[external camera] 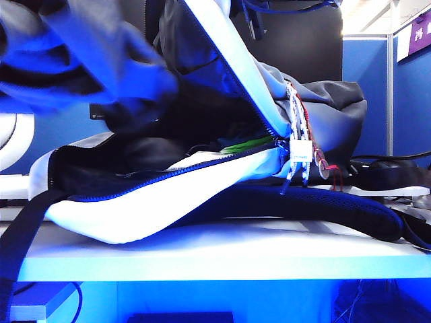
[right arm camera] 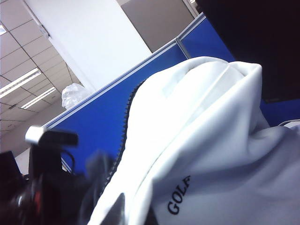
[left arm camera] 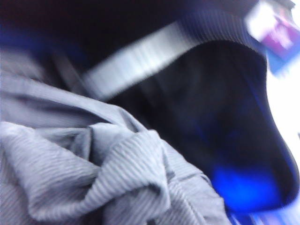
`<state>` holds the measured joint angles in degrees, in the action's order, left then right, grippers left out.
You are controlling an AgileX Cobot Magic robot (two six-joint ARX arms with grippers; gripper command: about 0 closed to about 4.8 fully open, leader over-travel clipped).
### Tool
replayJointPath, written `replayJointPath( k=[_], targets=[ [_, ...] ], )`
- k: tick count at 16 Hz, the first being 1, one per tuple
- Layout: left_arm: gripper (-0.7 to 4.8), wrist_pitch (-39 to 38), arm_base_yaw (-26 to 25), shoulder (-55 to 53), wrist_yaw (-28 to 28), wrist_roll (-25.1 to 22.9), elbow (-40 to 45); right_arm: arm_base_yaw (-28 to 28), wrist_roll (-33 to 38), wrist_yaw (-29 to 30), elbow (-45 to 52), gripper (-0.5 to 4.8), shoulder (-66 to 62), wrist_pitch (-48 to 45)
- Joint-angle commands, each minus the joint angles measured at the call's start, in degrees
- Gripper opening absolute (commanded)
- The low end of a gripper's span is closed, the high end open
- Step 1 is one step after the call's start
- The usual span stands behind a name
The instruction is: Put the gray clothes into the backpack.
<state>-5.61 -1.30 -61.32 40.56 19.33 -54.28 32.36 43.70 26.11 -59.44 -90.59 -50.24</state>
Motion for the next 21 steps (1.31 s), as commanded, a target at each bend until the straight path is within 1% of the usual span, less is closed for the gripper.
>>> replayJointPath(
  k=[1,2,3,4,5,6,7,9,10,11,13,15,16,17,18,19,21],
  targets=[
    [-0.05,1.33,11.74,-2.10,-8.98,-5.70,1.75,0.55,1.36,2.58,-0.79,-0.01,1.14,-6.36],
    [-0.05,4.48,14.84,-4.04,-13.11,-6.08,1.75,0.55,2.54,4.39,-0.79,-0.01,1.14,-6.82],
    [-0.05,12.13,16.83,-8.87,-15.08,-5.88,1.75,0.57,5.09,8.04,-0.76,-0.01,1.14,-7.52],
    [-0.05,17.11,16.90,-12.41,-15.08,-4.17,1.75,0.57,6.05,10.29,-0.76,-0.01,1.14,-7.50],
    [-0.05,22.16,17.20,-16.15,-15.15,-1.55,1.73,0.55,6.32,12.85,-0.76,-0.01,1.14,-7.52],
    [-0.05,30.56,17.29,-23.37,-16.26,1.44,1.73,0.55,7.63,15.76,-0.76,-0.01,1.14,-7.76],
    [-0.05,36.46,17.29,-28.30,-16.55,3.45,1.73,0.57,8.63,16.46,-0.76,-0.01,1.14,-8.46],
    [-0.05,49.13,17.97,-35.91,-16.68,10.71,1.73,0.55,8.85,16.63,-0.79,-0.01,1.14,-8.37],
    [-0.05,58.07,18.12,-39.78,-19.04,14.69,1.68,0.55,8.87,17.62,-0.76,-0.01,1.14,-8.35],
    [-0.05,62.93,18.40,-41.97,-20.92,17.29,1.40,0.55,8.87,17.70,-0.76,-0.01,1.14,-8.31],
    [-0.05,66.86,18.82,-45.35,-21.97,21.66,-0.48,0.55,8.81,17.29,-0.76,-0.01,1.11,-8.31],
    [-0.05,71.49,20.50,-47.45,-24.28,24.22,-2.25,0.55,8.70,16.79,-0.76,-0.01,0.98,-8.31],
    [0.18,70.82,21.16,-47.71,-24.24,23.65,-3.21,0.55,8.52,15.96,-0.76,-0.01,0.92,-8.28],
    [2.42,70.47,21.68,-47.71,-23.96,21.73,-3.69,0.55,8.50,15.21,-0.76,-0.01,0.92,-8.28],
    [4.79,71.58,21.68,-47.67,-23.82,21.18,-3.76,0.50,8.24,14.53,-0.76,-0.01,0.92,-8.33],
    [4.79,72.30,21.59,-47.63,-23.71,21.22,-3.76,0.48,7.82,14.05,-0.76,-0.01,0.92,-8.28],
    [4.79,72.39,19.17,-46.38,-13.42,21.55,-3.76,0.44,6.38,13.18,-0.76,-0.01,0.92,-8.28]
  ],
)
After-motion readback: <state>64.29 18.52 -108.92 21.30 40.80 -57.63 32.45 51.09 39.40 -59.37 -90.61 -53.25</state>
